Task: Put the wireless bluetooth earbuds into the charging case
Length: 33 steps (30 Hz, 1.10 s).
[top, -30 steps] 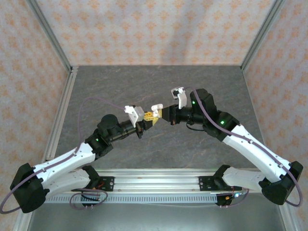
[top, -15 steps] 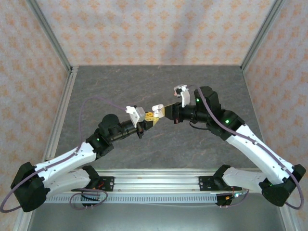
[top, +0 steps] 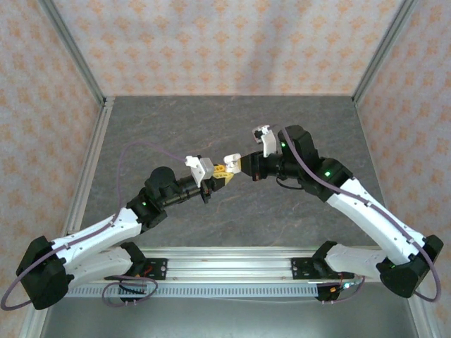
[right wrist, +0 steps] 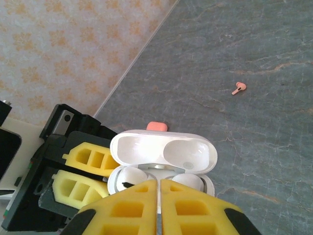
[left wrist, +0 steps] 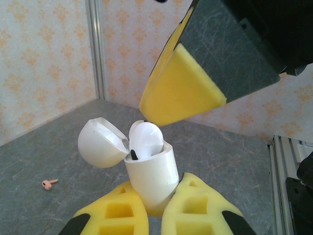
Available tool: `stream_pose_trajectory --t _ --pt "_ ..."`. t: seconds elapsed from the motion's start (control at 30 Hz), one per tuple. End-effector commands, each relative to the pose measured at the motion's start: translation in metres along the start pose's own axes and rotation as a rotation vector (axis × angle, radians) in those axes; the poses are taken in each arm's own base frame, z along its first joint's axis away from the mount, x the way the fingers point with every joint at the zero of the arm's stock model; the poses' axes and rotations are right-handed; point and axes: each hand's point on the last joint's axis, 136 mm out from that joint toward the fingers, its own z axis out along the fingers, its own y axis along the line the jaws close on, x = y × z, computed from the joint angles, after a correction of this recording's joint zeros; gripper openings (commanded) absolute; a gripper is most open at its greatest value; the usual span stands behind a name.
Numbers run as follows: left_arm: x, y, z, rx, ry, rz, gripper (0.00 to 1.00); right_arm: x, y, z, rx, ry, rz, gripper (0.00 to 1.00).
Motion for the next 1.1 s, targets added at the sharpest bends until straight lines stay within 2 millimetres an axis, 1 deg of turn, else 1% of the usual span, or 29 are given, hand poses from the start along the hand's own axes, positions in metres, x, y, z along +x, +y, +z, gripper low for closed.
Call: stream_pose_trajectory --t 0.0,0.13,0.33,0.63,0.73,0.87,0.97,1.07 --pt "-0.031 -0.003 -0.003 0.016 -0.089 0.051 0.0 0.001 0.005 0.002 -0.04 0.009 0.0 0.11" --pt "-0.03 -0.003 -0.003 0.015 -0.087 0.053 0.0 0.002 0.011 -0.001 -0.068 0.014 -0.004 0.11" --pt "-0.029 -0.004 -0.004 0.024 -0.095 0.067 0.0 -0.005 0.023 -0.013 -0.103 -0.02 -0.019 0.11" --pt "-0.028 -0.011 -0.003 0.06 -0.093 0.106 0.0 -0.001 0.027 0.004 -0.168 0.025 0.02 0.1" --pt "-0.026 -0.011 -0.004 0.058 -0.087 0.123 0.0 0.005 0.024 0.008 -0.162 0.048 0.027 0.09" --pt "-0.022 -0.01 -0.003 0.053 -0.075 0.151 0.0 0.012 0.02 0.006 -0.137 0.074 0.026 0.09" --pt "-0.022 -0.01 -0.003 0.055 -0.079 0.171 0.0 0.019 0.01 0.006 -0.083 0.1 0.027 0.09" --pt "-0.021 -0.012 -0.003 0.064 -0.079 0.192 0.0 0.018 0.008 0.004 -0.065 0.109 0.02 0.09"
